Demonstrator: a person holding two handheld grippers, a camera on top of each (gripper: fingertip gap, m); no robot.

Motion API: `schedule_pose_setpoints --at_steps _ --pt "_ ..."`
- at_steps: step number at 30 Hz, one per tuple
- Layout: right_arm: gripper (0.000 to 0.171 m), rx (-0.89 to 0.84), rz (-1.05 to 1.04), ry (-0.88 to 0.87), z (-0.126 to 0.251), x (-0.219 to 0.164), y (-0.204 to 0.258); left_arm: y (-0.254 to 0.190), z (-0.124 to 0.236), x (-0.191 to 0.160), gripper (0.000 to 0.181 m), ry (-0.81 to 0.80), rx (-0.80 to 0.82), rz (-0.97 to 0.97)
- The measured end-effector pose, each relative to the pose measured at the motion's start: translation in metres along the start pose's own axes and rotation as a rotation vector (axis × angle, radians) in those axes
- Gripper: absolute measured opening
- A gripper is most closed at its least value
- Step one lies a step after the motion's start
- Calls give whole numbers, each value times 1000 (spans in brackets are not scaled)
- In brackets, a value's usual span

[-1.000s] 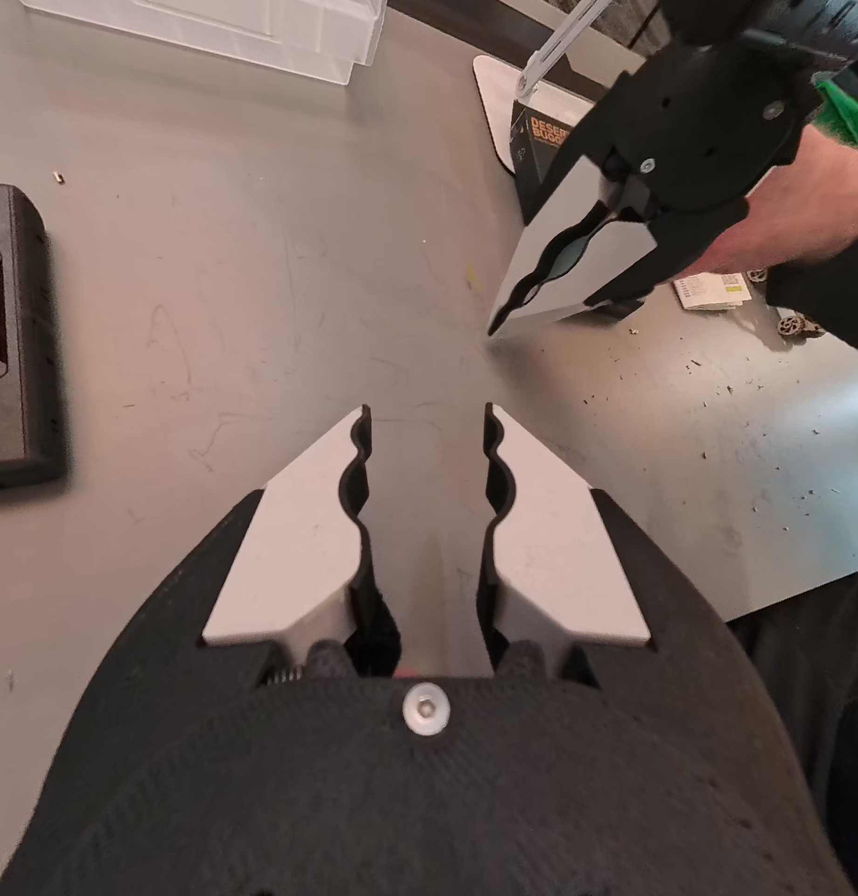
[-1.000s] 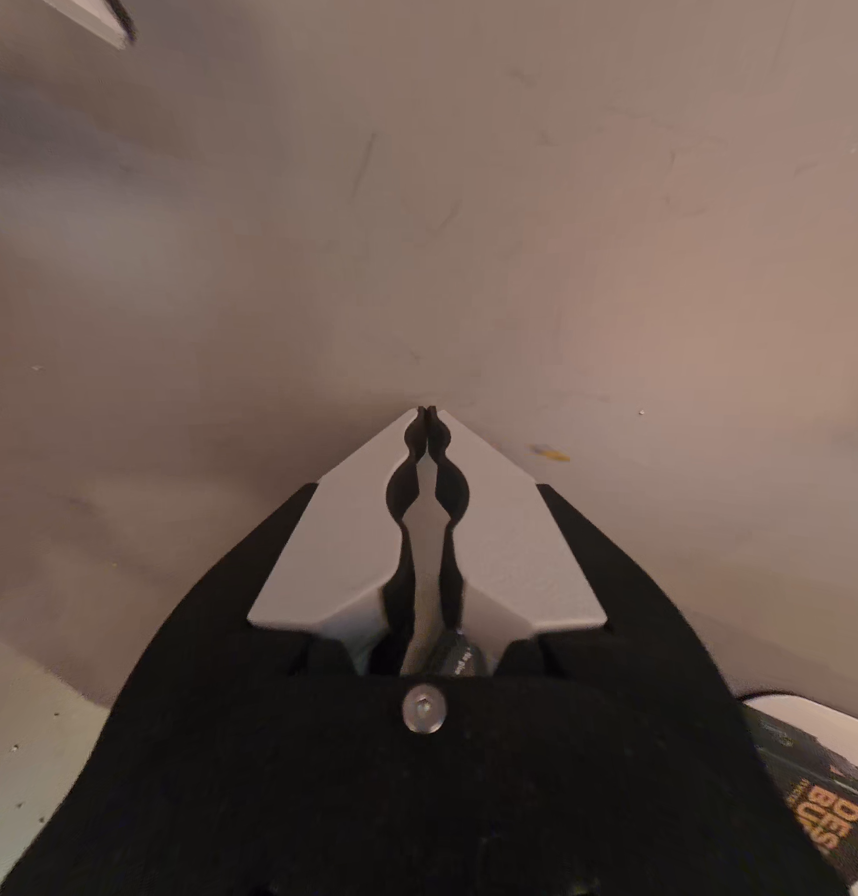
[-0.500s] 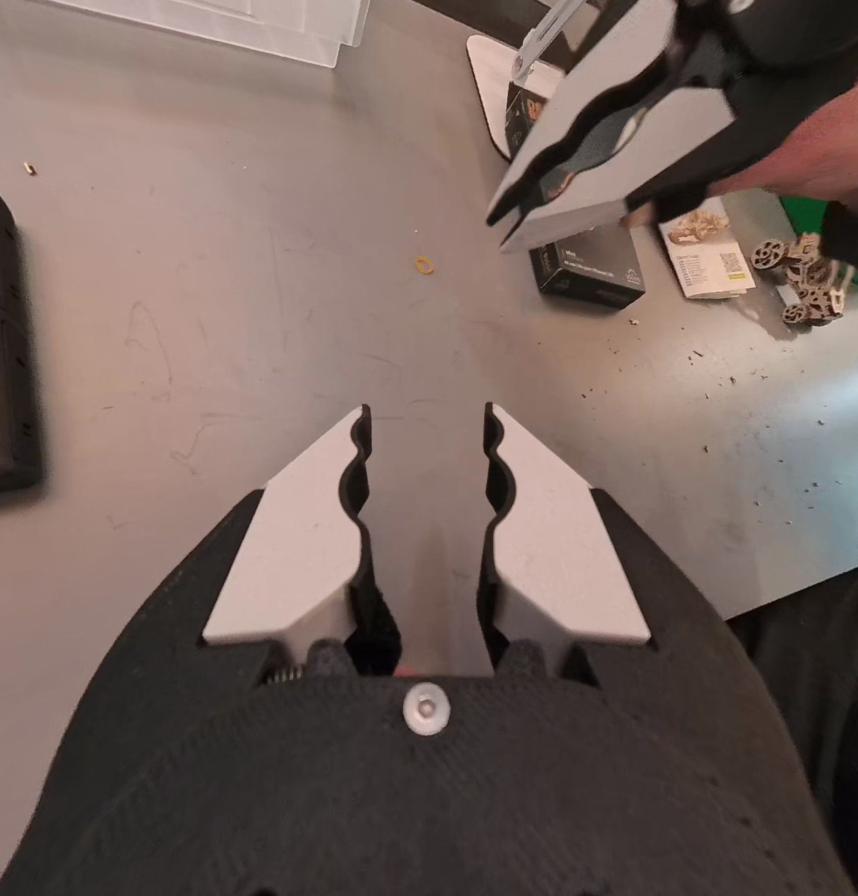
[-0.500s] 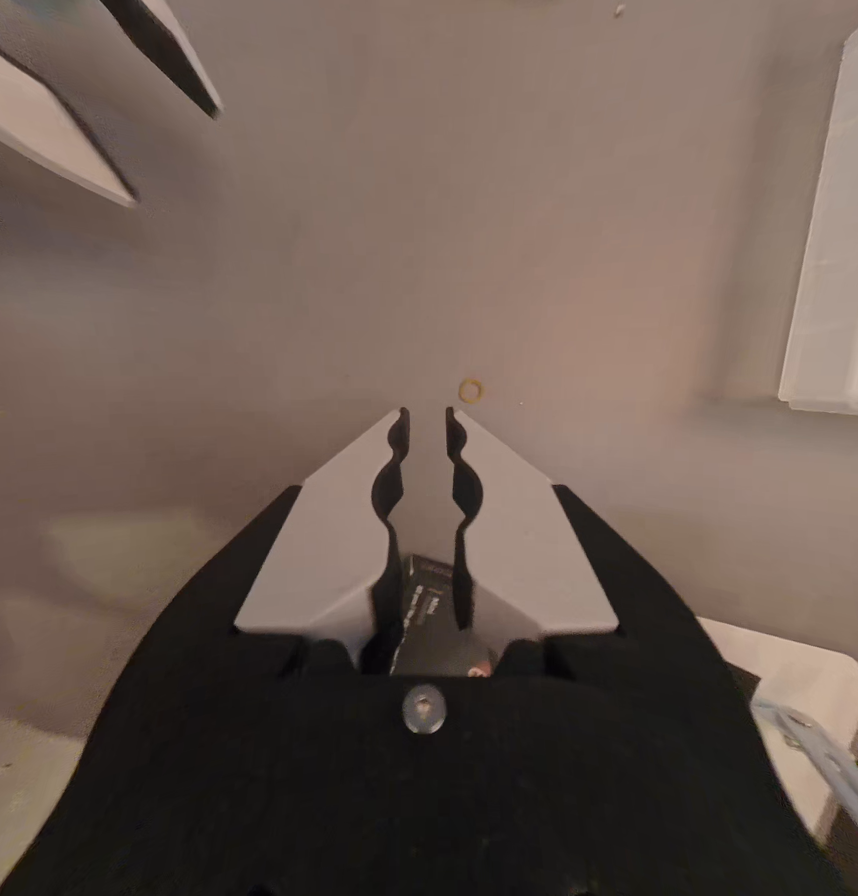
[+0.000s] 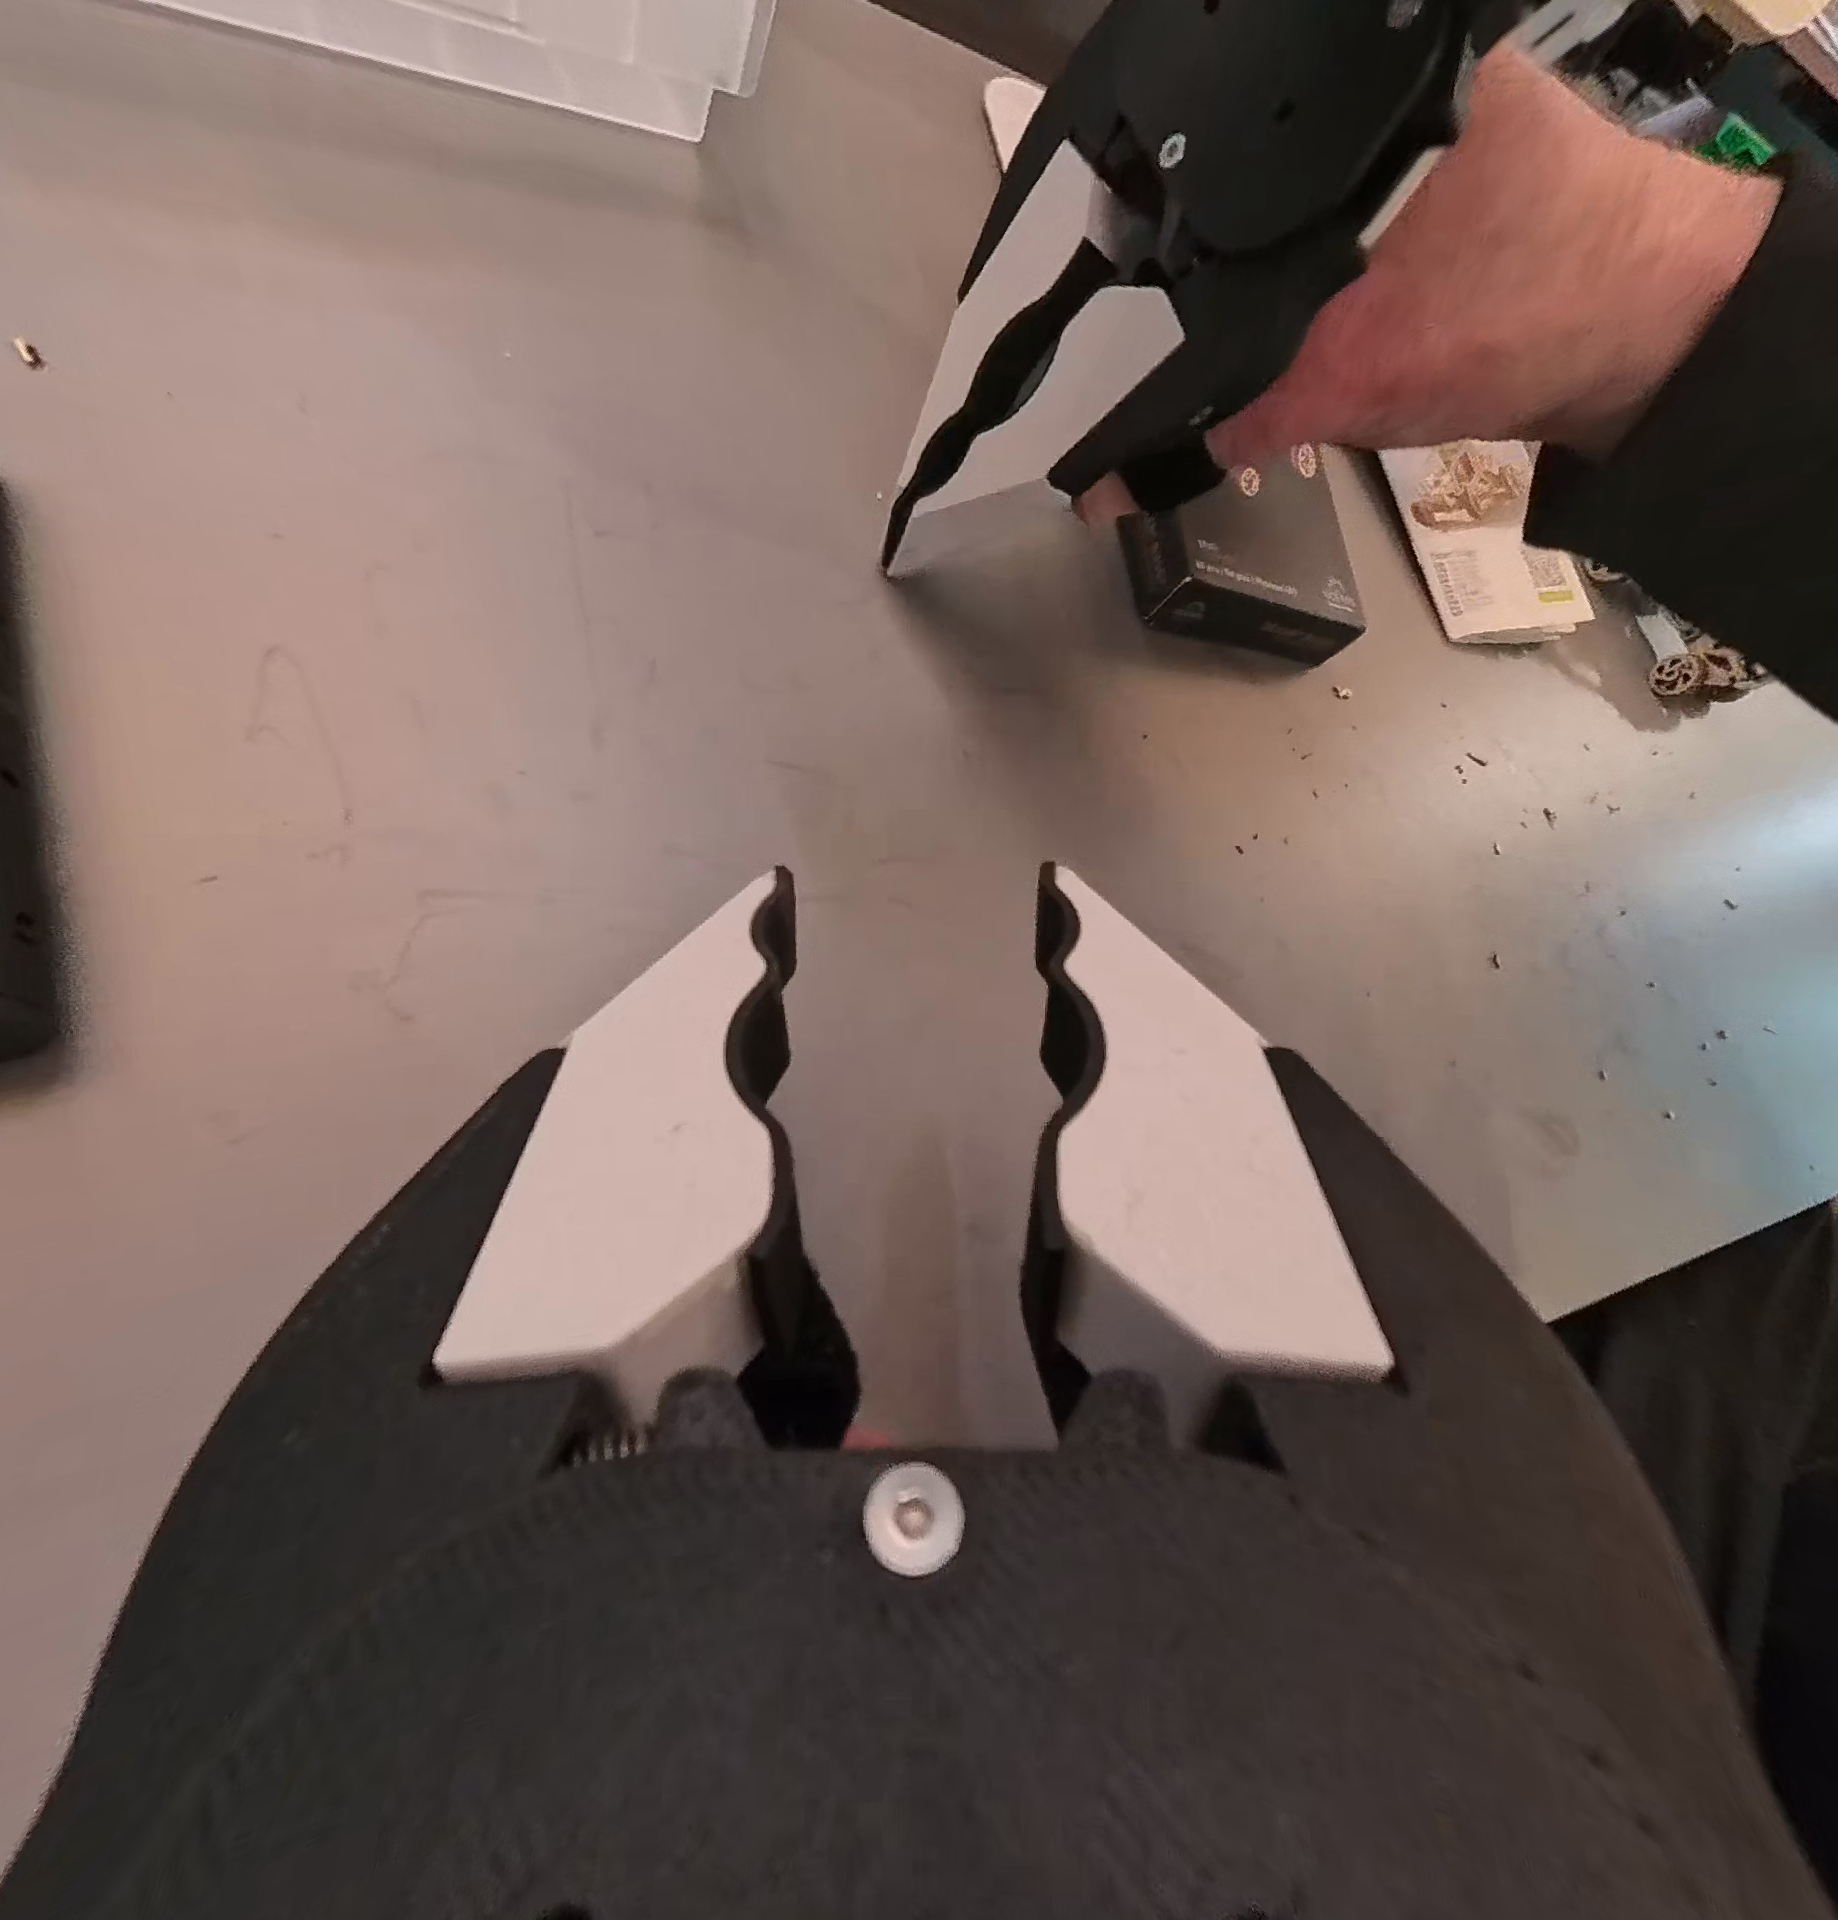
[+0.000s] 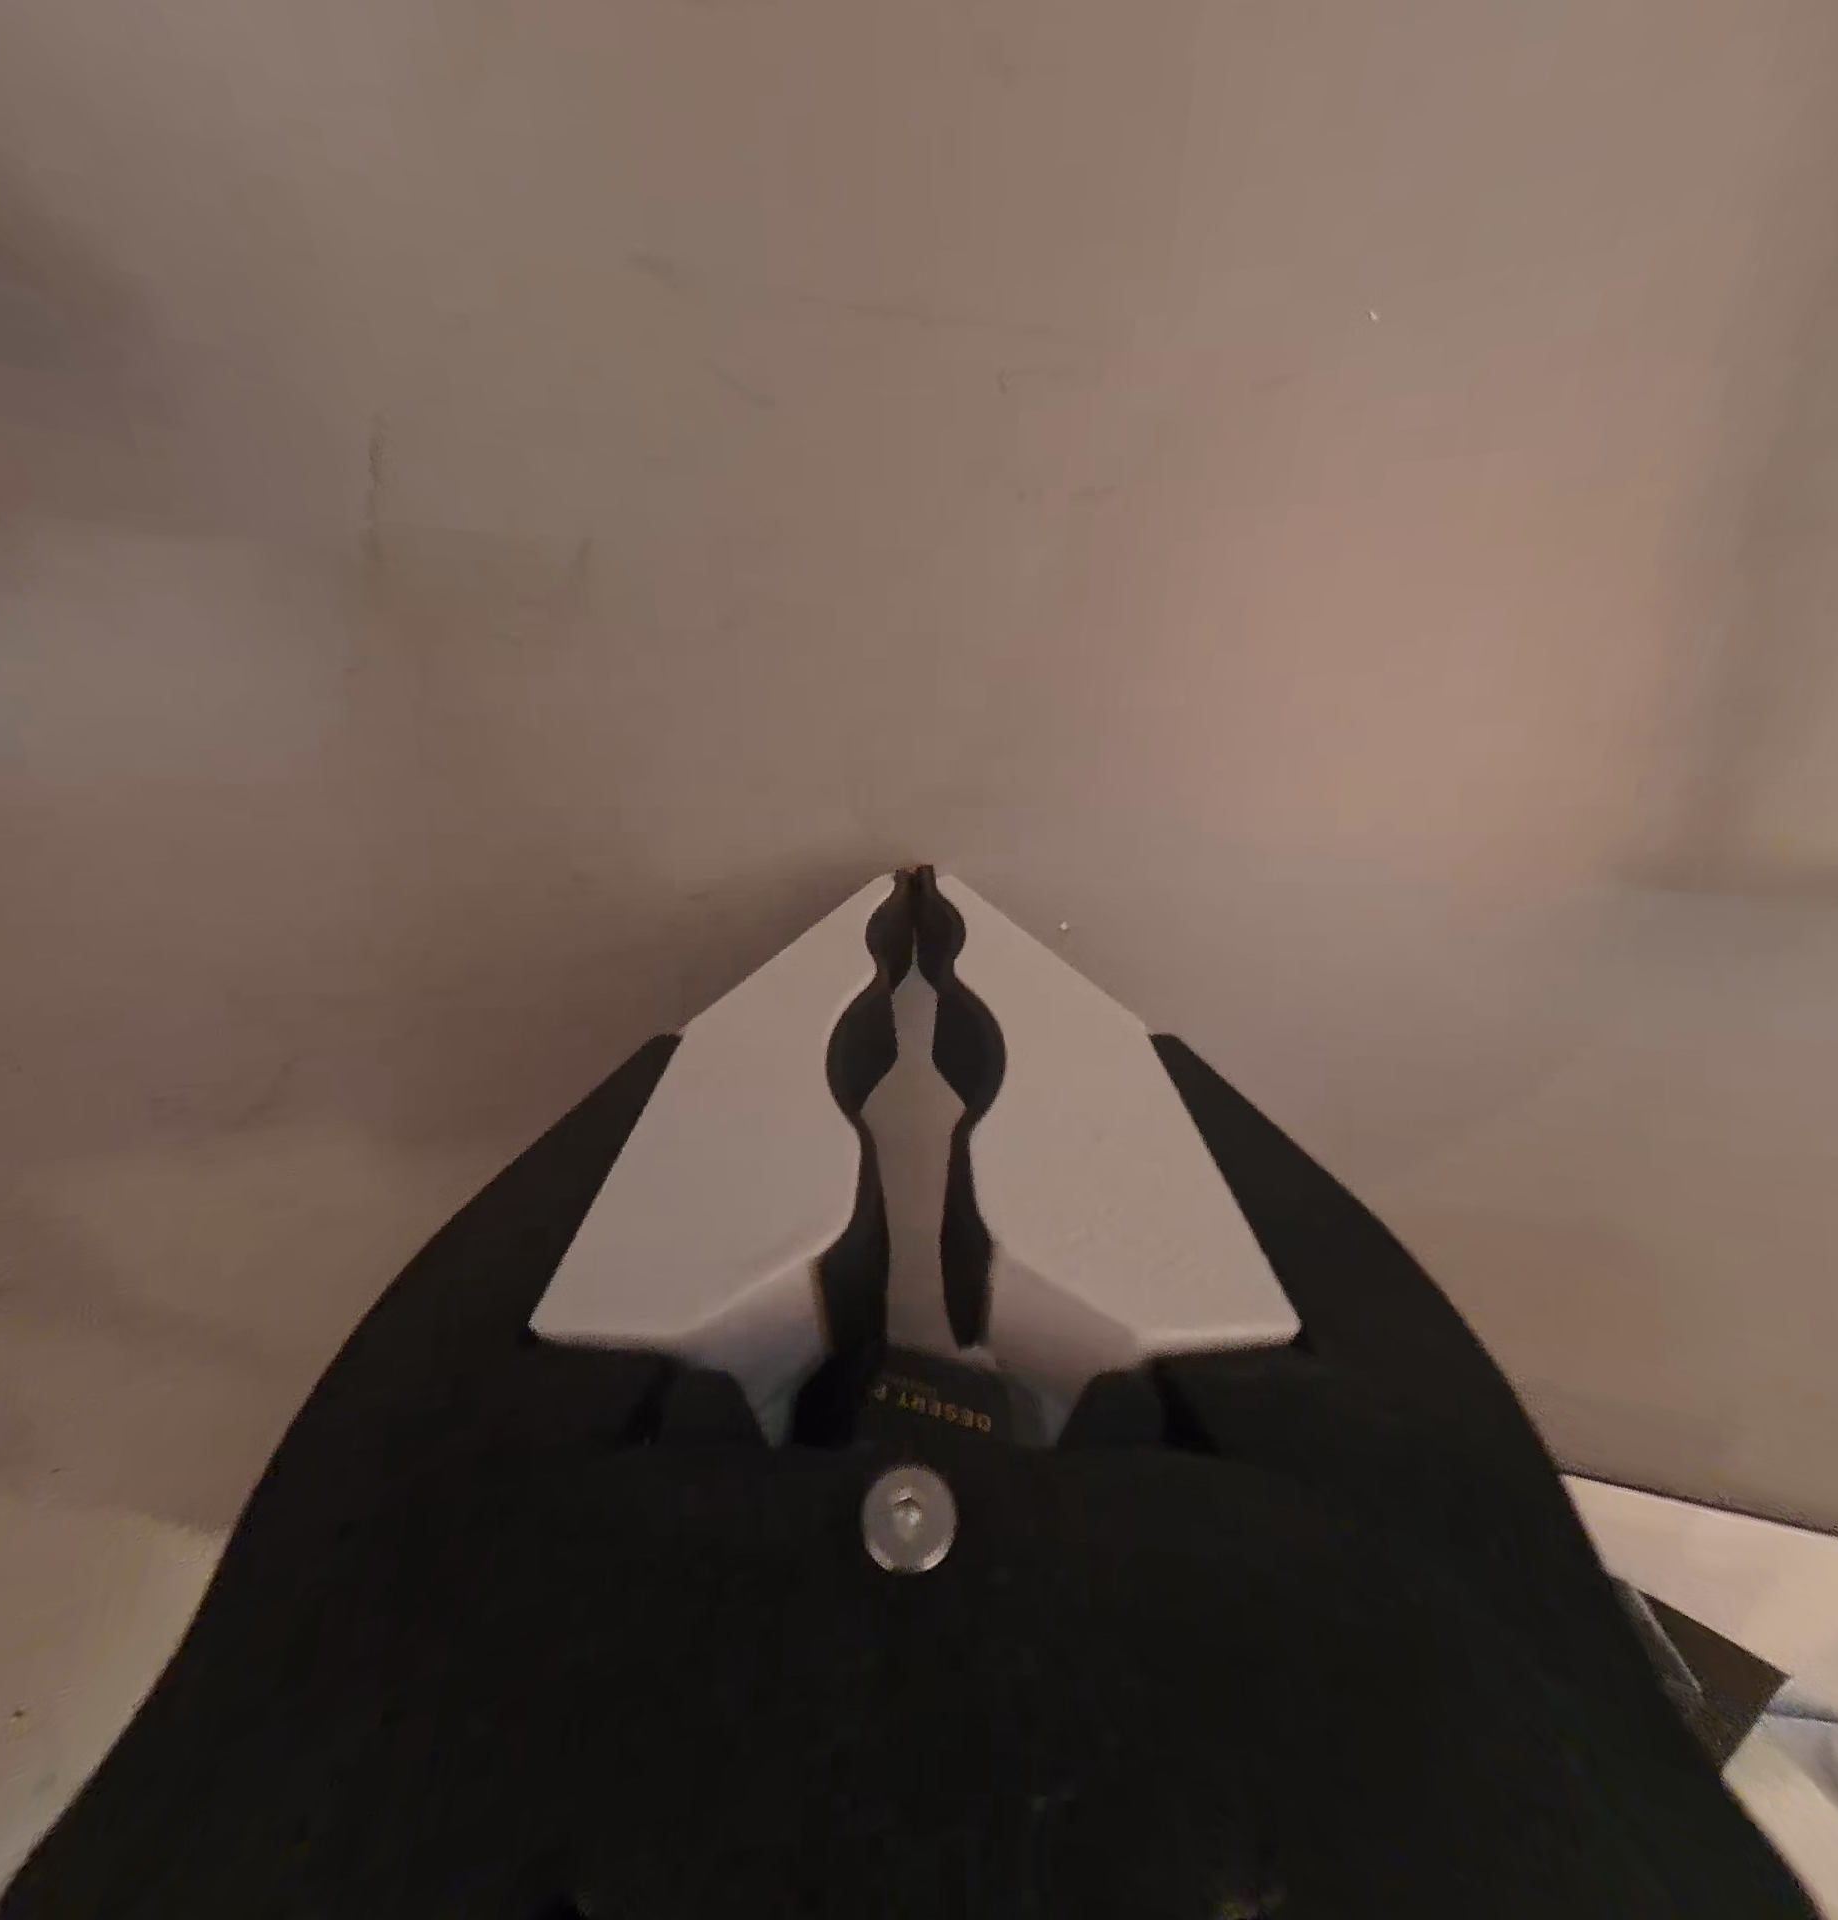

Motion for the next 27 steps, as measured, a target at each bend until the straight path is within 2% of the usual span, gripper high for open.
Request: schedule_pose_setpoints --at_steps 6,12,16,18,21,27 --pt "0 65 -54 -65 4 2 8 0 3 2 45 -9 2 -2" --pt "0 126 -91 -193 32 10 22 0 1 1 45 -5 3 -2" --pt "0 67 -66 -212 53 7 23 1 -2 -1 45 5 8 -3" --pt "0 -15 -41 -171 50 1 14 0 -3 -2 45 6 4 3" --pt "6 -19 -27 -117 35 2 13 -2 -5 -4 45 16 10 -12" --pt "7 -72 1 3 0 -3 7 0 0 -1 44 6 23 -22"
Point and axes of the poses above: each gripper's, where its closed fingertips meet, z back along the fingers, x out of its top, y = z × x across the jaws, the point moved 1 cm from there along z, back along the fingers, and after that the axes turned 7 degrees about z, right-handed, at the moved point
